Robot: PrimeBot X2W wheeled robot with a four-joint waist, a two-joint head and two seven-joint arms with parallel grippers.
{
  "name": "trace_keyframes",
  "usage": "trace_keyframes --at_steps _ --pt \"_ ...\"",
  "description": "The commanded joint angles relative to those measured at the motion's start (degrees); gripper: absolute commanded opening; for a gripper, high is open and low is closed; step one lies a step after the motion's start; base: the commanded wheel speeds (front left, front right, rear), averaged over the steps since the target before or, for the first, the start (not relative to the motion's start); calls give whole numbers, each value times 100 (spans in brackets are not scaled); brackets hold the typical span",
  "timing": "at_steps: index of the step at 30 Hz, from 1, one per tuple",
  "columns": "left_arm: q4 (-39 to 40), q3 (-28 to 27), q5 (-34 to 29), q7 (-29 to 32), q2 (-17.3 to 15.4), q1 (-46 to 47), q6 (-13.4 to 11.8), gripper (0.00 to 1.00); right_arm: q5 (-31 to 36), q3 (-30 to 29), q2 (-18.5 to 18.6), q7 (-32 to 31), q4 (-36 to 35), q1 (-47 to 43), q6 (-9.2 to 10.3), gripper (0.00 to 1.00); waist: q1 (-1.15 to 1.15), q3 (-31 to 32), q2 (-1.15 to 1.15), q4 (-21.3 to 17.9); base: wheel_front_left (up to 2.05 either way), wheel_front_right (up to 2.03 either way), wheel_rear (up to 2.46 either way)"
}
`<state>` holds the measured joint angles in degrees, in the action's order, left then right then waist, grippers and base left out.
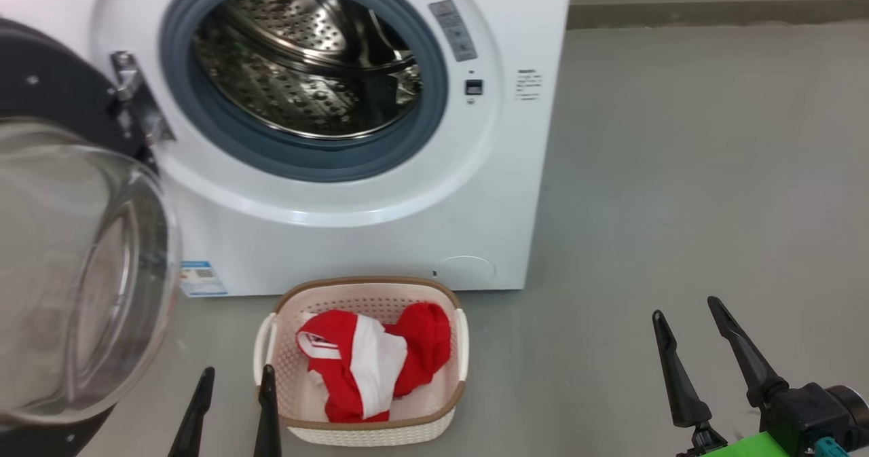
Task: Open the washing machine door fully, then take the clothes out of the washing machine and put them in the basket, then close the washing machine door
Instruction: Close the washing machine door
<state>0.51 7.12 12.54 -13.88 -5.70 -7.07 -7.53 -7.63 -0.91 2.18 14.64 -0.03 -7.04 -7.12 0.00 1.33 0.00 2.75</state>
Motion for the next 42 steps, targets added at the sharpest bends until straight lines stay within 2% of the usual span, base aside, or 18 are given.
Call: trace_keyframes --at_steps 1,27,42 --pt "206 -178 -52 5 -63 148 -56 100 -58 149 70 36 -138 73 -36 100 0 78 0 237 0 0 0" --pt "926 -299 -229 428 -323 -188 -443 100 -158 350 70 36 -78 -8 -36 100 0 310 0 2381 0 0 0" --pt "1061 -509 -73 192 -228 -329 -659 100 -68 504 70 33 0 149 -36 100 0 166 0 2545 0 0 0"
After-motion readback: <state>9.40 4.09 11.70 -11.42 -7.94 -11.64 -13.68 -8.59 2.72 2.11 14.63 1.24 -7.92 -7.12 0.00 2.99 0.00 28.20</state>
